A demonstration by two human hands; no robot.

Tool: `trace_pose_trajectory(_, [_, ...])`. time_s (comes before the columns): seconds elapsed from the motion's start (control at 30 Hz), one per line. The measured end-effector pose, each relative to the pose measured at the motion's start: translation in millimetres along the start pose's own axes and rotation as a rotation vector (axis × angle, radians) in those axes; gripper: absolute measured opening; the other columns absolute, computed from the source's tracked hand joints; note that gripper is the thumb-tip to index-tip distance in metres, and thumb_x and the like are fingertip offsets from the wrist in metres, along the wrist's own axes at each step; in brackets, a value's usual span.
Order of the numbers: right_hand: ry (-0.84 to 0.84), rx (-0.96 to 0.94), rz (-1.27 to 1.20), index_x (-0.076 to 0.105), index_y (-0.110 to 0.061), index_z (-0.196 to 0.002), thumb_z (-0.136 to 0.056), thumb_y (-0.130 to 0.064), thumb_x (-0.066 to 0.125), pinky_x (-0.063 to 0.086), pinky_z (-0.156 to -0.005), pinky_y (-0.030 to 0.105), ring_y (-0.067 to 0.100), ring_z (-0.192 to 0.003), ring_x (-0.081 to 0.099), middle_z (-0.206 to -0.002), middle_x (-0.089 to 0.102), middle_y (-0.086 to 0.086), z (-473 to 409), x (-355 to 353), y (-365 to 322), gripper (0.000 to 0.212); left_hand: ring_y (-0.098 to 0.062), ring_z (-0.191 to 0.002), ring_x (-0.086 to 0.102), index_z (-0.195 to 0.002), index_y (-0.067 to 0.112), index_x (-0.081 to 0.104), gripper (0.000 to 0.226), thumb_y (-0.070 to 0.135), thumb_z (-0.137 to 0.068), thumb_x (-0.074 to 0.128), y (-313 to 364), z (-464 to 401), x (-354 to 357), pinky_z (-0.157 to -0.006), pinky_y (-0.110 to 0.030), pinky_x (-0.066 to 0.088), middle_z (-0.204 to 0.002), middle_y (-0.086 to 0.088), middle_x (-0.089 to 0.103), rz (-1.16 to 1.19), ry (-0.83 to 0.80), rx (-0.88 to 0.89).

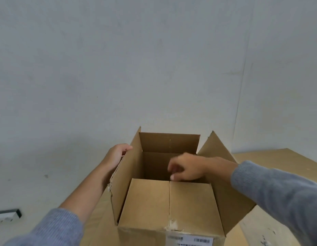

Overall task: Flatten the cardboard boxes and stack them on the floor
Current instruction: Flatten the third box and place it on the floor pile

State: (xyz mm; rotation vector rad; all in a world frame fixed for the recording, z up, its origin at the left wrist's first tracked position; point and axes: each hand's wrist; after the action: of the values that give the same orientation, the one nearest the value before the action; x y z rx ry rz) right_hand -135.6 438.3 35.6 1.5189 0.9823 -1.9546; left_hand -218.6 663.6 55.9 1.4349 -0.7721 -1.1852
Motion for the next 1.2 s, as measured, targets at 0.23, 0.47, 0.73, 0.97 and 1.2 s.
trace_pose_trajectory(0.23, [-0.066,0.078,-0.061,0.056,-0.017,-0.114,-0.078,-0.028,0.072,0.042,-0.075,0.019,0.014,-0.093,0.053,-0.100,0.055,-0.002,18,-17,-2,0.041,-0.021,-0.074,0.060,-0.078,0.011,0.069,0.030,0.022,-0.091,0.044,9,15,26,-0.067,-0.032,0.045,-0.081,-0.009,0.066,0.394,-0.057,0.036])
trace_pose_trajectory(0.47, [0.336,0.121,-0.053,0.064,-0.014,-0.100,-0.067,-0.020,0.082,0.034,-0.062,0.010,0.010,-0.078,0.051,-0.087,0.057,-0.005,43,-78,11,0.039,-0.015,-0.059,0.054,-0.057,0.024,0.068,0.039,0.046,-0.085,0.050,32,18,46,-0.062,-0.028,0.040,-0.058,0.002,0.057,0.519,-0.239,0.083])
trace_pose_trajectory(0.73, [0.620,0.102,-0.129,0.066,-0.010,-0.099,-0.065,-0.012,0.083,0.040,-0.060,0.007,0.006,-0.072,0.054,-0.078,0.060,-0.010,52,-134,17,0.037,-0.021,-0.092,0.069,-0.101,0.016,0.064,0.039,0.048,-0.081,0.061,67,23,81,-0.078,-0.033,0.057,-0.098,-0.003,0.070,0.447,-0.023,0.449])
trace_pose_trajectory(0.97, [0.811,0.074,-0.302,0.066,-0.006,-0.103,-0.066,-0.003,0.080,0.047,-0.094,0.034,0.021,-0.099,0.058,-0.102,0.066,0.007,27,-130,21,0.040,-0.010,-0.068,0.061,-0.100,0.009,0.063,0.021,0.012,-0.079,0.067,82,15,90,-0.058,-0.001,0.042,-0.081,0.006,0.065,-0.100,0.543,0.887])
trace_pose_trajectory(1.2, [1.067,0.010,-0.598,0.068,-0.018,-0.105,-0.066,0.000,0.078,0.045,-0.093,0.025,0.013,-0.103,0.059,-0.103,0.067,-0.003,15,-112,27,0.044,0.012,-0.074,0.060,-0.104,0.013,0.062,0.022,0.008,-0.083,0.064,93,7,86,-0.066,-0.001,0.044,-0.082,0.015,0.063,-0.045,0.519,0.975])
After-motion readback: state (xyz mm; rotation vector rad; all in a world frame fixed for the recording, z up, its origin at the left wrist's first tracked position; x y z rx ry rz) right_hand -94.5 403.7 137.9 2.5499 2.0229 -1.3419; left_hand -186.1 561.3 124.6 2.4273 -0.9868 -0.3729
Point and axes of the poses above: each hand's wrist, its own z-axis away from the middle knuckle, its own x-axis out of the palm, y = z × x
